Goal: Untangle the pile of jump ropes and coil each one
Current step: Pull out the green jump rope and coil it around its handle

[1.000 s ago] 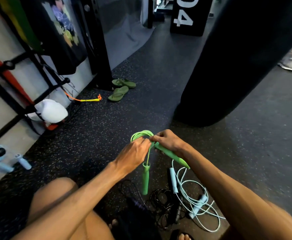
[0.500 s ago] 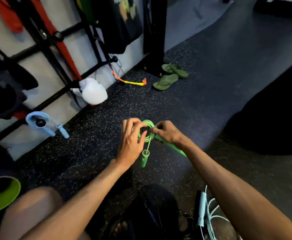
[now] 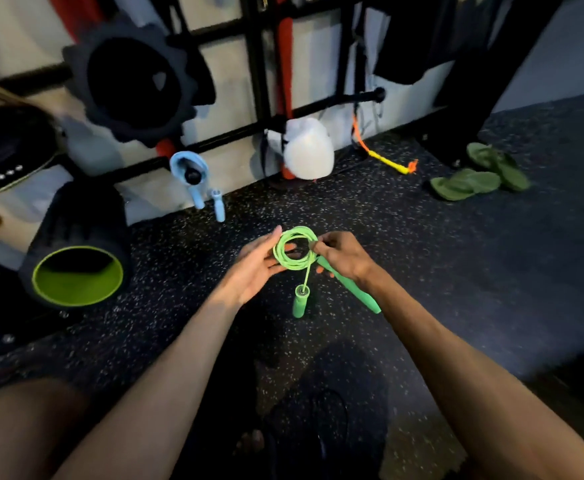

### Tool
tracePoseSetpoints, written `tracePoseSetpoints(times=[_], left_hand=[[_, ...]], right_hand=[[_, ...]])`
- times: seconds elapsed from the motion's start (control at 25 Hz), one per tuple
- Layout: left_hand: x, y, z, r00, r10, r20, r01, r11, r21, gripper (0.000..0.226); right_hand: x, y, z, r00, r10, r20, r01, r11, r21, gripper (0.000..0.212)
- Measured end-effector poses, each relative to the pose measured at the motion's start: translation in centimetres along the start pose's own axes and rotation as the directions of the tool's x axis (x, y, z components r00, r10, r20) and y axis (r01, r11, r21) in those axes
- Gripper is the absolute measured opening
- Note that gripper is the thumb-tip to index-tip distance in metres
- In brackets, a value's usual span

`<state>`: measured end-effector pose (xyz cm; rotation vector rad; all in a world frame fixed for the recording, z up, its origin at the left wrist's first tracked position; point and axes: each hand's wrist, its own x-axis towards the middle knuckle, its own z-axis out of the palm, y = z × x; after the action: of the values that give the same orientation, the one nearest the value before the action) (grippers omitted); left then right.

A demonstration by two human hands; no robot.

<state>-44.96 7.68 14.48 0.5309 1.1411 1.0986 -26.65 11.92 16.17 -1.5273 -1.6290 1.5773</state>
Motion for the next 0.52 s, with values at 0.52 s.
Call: tracePoseSetpoints(times=[0.52], left_hand=[[2.4, 5.7, -7.5, 0.476, 0.771, -0.423, -0.447, 0.626, 0.638, 0.018]], right_hand=[[11.3, -6.3, 11.5, 0.921, -0.383, -0.069, 0.386, 0.922, 0.027, 0.016]])
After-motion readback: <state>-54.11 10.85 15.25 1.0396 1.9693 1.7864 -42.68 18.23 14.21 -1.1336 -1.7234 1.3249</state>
